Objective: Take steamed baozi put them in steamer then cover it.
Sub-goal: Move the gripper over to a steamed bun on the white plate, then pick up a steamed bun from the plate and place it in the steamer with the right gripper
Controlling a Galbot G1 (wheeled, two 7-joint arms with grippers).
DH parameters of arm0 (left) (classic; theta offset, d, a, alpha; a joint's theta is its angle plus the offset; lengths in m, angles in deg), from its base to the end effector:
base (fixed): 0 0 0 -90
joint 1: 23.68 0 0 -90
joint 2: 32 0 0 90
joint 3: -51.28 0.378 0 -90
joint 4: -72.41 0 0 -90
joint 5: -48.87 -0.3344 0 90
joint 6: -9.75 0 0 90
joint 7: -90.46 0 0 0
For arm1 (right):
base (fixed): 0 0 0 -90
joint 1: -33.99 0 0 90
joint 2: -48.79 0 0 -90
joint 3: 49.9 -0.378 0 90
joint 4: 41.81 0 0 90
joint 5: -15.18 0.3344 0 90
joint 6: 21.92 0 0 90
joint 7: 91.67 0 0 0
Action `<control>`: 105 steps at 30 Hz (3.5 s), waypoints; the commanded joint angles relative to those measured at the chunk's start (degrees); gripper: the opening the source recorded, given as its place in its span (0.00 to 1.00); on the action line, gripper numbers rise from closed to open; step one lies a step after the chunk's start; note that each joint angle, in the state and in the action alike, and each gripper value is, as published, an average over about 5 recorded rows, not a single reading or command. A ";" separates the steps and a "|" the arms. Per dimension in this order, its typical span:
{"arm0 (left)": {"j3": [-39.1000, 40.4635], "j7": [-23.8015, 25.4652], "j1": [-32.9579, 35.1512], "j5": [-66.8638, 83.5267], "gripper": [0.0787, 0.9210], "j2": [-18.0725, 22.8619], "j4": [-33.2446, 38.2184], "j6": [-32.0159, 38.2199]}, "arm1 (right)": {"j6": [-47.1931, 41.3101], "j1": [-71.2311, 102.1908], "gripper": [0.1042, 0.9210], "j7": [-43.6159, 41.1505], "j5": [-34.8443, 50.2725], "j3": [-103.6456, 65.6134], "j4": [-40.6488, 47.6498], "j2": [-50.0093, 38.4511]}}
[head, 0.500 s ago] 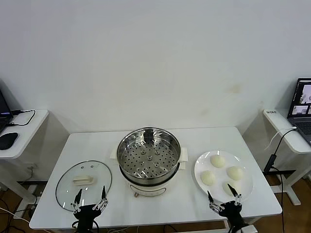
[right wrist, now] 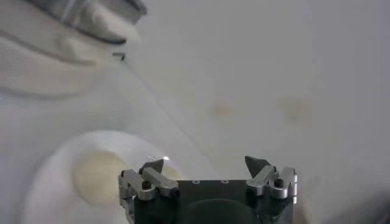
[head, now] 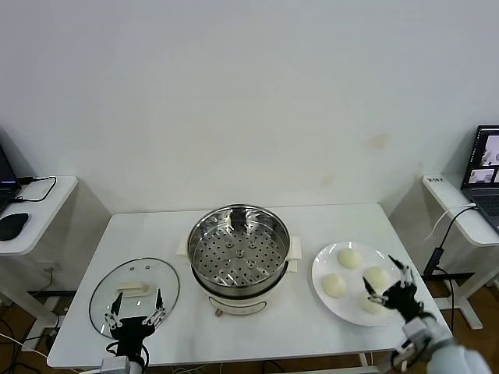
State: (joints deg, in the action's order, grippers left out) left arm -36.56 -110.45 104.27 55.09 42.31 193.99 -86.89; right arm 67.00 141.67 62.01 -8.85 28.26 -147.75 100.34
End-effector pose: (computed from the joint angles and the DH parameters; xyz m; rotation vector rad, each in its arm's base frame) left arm 0.1026 0.0445 -0.3314 0.2755 -2.9033 -0.2168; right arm 0.2442 -0.2296 -0.2700 0.5458 -2.4330 1.5244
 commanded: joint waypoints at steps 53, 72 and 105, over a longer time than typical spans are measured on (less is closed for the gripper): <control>-1.68 -0.64 -2.48 -3.38 0.88 0.05 0.11 -5.66 | -1.64 -71.76 0.81 -32.77 5.57 77.85 51.21 -1.66; -1.72 -0.69 -2.43 -3.24 0.88 -0.41 0.61 -5.58 | -1.71 -75.59 0.58 -32.78 11.02 81.55 43.62 -6.71; -3.54 -0.43 -1.83 -1.62 0.88 -0.96 3.73 -5.47 | 8.98 -112.93 0.61 -24.28 36.84 113.87 35.41 14.02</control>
State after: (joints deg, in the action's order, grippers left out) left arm -39.68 -110.91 102.29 53.43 41.28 196.83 -92.35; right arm 71.74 34.04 35.54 24.87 134.55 -113.18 104.40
